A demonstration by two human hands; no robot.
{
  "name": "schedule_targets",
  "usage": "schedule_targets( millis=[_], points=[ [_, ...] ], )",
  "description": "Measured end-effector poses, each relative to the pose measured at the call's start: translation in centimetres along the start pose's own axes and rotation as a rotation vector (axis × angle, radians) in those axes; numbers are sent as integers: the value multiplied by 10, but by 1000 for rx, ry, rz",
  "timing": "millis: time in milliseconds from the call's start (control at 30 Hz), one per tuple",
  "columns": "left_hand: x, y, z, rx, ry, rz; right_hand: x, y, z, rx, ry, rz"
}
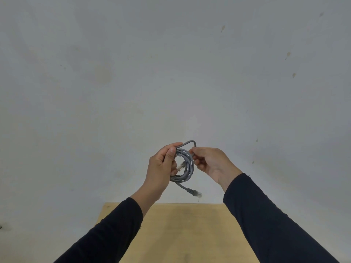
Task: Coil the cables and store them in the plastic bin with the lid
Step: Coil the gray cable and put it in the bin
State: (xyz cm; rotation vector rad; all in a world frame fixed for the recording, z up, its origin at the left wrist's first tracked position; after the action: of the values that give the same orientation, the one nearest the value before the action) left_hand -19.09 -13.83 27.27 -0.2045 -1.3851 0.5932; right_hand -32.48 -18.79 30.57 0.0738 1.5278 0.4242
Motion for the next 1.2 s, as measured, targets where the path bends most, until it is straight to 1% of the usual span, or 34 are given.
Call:
schedule_targets(
  millis=[167,400,533,600,667,733,767,833,900,967,1000,1033,1200],
  points=[
    [-2,-1,-3,4,0,-14,0,-4,1,-73,28,26],
    [2,2,3,-43,-17,-18,1,-6,-1,-80,30,78],
    [8,-4,4,-1,-53,22,7,0,9,-210,78,63],
    [9,-8,2,33,-33,36,8,2,10,-264,124,-34],
    [9,-15,-2,82,-33,44,8,5,14,-271,97,-149],
    [9,-20,-5,133,-23,42,10,8,20,-205,57,-225],
    [8,-23,-6,155,-16,39,12,11,23,-144,73,-267],
    [8,-26,-7,195,-6,34,17,18,28,-52,174,-427],
    [9,-27,-7,223,-13,33,19,26,34,-54,323,-614],
    [10,-26,-8,233,-19,42,20,27,37,1,590,-784],
    [10,-25,-9,232,-15,42,20,26,39,54,718,-868],
    [9,-24,-10,230,-7,38,22,23,40,110,796,-938],
    [10,-21,-15,236,-21,40,31,19,40,303,832,-1124]
  ],
)
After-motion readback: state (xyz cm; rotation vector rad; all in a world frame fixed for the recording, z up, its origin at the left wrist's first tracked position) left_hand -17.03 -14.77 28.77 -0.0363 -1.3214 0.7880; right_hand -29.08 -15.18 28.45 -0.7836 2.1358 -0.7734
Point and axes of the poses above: each hand's wrist, its own y-axis away from the middle knuckle, its own z-axis out of the palm, x = y × z, the point moved 2 cm from there along -y, towards the middle knuckle, and after that the axes turned 8 degrees about z, right-handed, at the moved point
